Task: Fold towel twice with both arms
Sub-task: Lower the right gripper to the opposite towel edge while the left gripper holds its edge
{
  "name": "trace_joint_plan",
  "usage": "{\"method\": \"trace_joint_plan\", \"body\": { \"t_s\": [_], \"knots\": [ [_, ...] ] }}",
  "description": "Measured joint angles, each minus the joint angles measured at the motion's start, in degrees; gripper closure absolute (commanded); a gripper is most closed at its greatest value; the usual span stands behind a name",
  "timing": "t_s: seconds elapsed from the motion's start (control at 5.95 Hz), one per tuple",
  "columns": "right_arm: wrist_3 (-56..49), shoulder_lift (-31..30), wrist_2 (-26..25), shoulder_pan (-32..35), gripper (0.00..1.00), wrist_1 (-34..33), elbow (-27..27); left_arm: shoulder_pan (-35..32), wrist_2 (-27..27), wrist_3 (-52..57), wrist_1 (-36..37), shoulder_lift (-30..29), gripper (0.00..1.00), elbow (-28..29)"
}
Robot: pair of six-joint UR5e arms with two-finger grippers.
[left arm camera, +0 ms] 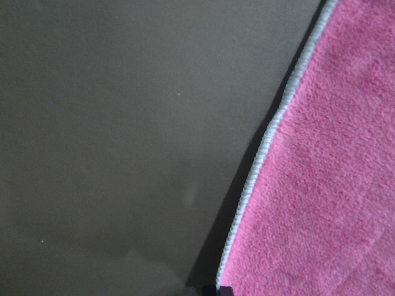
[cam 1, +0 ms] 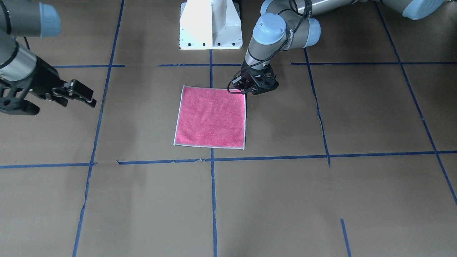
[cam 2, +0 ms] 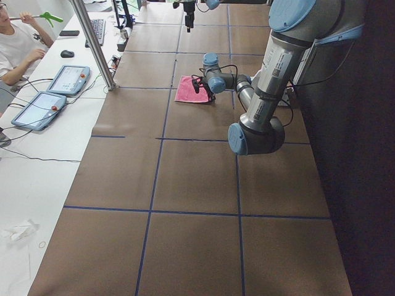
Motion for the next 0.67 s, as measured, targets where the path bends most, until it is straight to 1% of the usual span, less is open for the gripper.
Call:
{"method": "trace_joint_plan", "body": {
  "t_s": [0.17,0.34,0.5,0.67],
  "knots": [
    [10.87,0.35,-5.39,-6.18,0.00,4.04,0.31,0.08,-0.37,0.00,-0.02,-0.07,0.98,0.00],
    [21.16,1.52,-12.09,-13.35,0.00,6.30,0.84,0.13,-0.57,-0.02,-0.06,-0.11,0.98,0.02],
    [28.28,3.63,-18.93,-20.51,0.00,6.44,1.04,0.13,-0.63,-0.04,-0.08,-0.13,0.98,0.02],
    [32.48,6.36,-25.28,-26.82,0.01,4.77,0.79,0.11,-0.62,-0.04,-0.08,-0.17,0.98,-0.01]
  ]
}}
